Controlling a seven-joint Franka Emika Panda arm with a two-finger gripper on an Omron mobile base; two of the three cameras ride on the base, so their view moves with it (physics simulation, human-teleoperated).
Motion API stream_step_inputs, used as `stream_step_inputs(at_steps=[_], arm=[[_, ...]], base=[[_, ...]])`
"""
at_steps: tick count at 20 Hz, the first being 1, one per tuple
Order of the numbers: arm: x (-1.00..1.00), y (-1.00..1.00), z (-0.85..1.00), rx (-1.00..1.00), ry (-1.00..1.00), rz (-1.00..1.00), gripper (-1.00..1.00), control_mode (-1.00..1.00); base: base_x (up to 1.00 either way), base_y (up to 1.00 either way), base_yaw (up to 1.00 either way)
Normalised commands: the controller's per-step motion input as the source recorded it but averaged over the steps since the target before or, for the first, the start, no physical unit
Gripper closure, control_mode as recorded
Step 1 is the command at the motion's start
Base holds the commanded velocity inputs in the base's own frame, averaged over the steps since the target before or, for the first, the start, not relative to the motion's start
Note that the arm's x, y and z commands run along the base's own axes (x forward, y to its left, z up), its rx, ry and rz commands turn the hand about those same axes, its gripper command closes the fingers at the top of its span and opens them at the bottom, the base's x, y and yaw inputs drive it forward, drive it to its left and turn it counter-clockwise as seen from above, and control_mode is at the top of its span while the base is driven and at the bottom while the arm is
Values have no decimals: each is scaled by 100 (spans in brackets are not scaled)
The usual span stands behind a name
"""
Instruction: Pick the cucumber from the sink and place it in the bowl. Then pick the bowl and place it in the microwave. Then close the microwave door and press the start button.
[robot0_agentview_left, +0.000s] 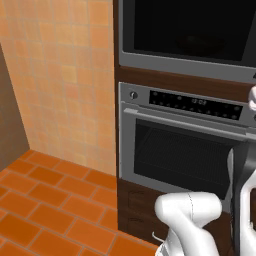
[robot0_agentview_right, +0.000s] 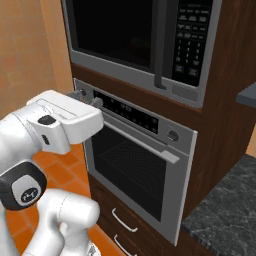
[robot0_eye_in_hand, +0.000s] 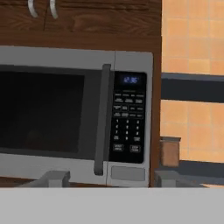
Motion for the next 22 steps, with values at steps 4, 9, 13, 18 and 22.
stream_step_inputs(at_steps=[4, 9, 13, 18, 22], arm=[[50, -37, 0, 2, 0, 0, 100, -100], [38, -13, -6, 0, 0, 0, 100, -100], [43, -1, -8, 0, 0, 0, 100, -100], [29, -27, -14, 0, 0, 0, 100, -100], [16, -51, -2, 0, -1, 0, 100, -100]], base=[[0, 0, 0], [0, 0, 0], [0, 0, 0], [0, 0, 0], [0, 0, 0]])
